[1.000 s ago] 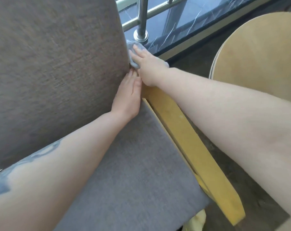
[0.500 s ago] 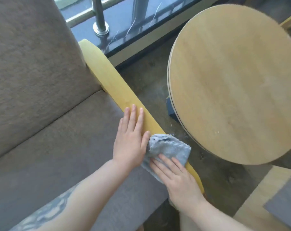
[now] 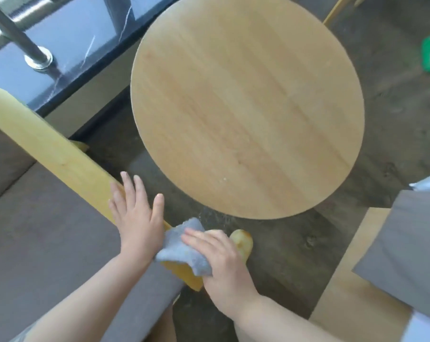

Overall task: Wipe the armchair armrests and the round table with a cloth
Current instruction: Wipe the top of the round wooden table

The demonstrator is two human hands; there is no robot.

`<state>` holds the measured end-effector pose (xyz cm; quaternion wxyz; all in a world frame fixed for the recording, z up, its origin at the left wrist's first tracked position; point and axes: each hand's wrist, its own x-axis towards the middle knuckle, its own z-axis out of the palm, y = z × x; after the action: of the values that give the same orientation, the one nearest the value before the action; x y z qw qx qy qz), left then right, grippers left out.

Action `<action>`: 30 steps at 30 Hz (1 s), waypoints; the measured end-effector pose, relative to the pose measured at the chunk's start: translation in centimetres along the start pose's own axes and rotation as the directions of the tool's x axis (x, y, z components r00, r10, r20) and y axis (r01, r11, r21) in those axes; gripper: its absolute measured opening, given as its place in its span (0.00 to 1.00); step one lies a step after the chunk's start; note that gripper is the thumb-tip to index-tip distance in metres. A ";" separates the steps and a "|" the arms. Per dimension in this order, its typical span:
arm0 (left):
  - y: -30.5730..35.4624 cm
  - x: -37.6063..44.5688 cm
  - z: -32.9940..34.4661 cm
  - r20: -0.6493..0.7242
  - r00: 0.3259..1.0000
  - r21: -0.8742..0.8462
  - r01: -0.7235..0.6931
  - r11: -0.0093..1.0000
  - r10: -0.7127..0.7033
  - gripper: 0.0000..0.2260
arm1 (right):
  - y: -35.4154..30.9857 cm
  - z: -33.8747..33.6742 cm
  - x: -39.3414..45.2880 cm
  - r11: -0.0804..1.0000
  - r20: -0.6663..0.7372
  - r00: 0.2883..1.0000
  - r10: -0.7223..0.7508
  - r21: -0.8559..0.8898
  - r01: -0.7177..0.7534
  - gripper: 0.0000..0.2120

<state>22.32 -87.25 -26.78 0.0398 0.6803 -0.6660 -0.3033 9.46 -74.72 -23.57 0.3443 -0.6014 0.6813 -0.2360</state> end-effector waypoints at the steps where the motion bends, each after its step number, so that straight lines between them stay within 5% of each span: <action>1: 1.1 -0.5 0.4 0.013 0.999 -0.008 -0.043 0.999 0.043 0.27 | -0.1 -1.4 -0.5 0.990 -0.119 0.987 0.109 0.101 -0.097 0.28; 4: 5.4 -1.4 1.7 0.044 0.985 0.008 -0.169 0.986 0.169 0.27 | 1.4 -8.0 -1.3 0.931 -0.466 0.815 0.343 0.283 -0.230 0.22; 7: 8.1 -0.4 3.3 0.044 0.985 0.091 -0.170 0.981 0.167 0.27 | 5.8 -12.7 -0.1 0.958 -0.682 0.689 0.245 0.064 -0.278 0.19; 9: 8.4 0.7 4.2 0.053 0.995 0.128 -0.087 0.988 0.080 0.27 | 9.6 -13.0 1.4 0.936 -0.583 0.789 0.195 -0.131 -0.328 0.25; 12: 7.5 1.3 5.1 0.067 0.996 0.192 -0.068 0.979 0.056 0.28 | 13.0 -10.5 1.6 0.847 -0.234 0.945 0.228 -0.431 -0.311 0.28; 15: 6.3 1.6 4.9 0.072 0.991 0.251 -0.125 0.960 0.111 0.28 | 13.0 -8.3 1.3 0.794 0.052 0.997 0.053 -0.608 -0.011 0.30; 17: 5.8 1.8 4.5 0.077 0.987 0.273 -0.159 0.949 0.143 0.28 | 12.2 -7.8 3.1 0.766 0.218 0.972 -0.083 -0.610 0.203 0.30; 19: 5.5 1.8 4.3 0.084 0.984 0.272 -0.174 0.947 0.157 0.28 | 12.3 -8.3 5.7 0.741 0.248 0.960 -0.128 -0.619 0.258 0.30; 24: 5.7 1.1 4.1 0.067 0.983 0.224 -0.180 0.958 0.169 0.27 | 14.1 -9.8 2.4 0.754 -0.130 0.962 0.242 -0.598 -0.271 0.32; 30: 5.5 1.2 4.1 0.027 0.980 0.170 -0.200 0.965 0.198 0.25 | 10.4 -5.8 4.5 0.781 0.152 0.988 -0.018 -0.614 0.109 0.30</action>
<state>15.50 -87.54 -28.00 0.0076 0.6094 -0.7548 -0.2425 -1.91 -77.93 -28.32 0.1653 -0.7185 0.6748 0.0317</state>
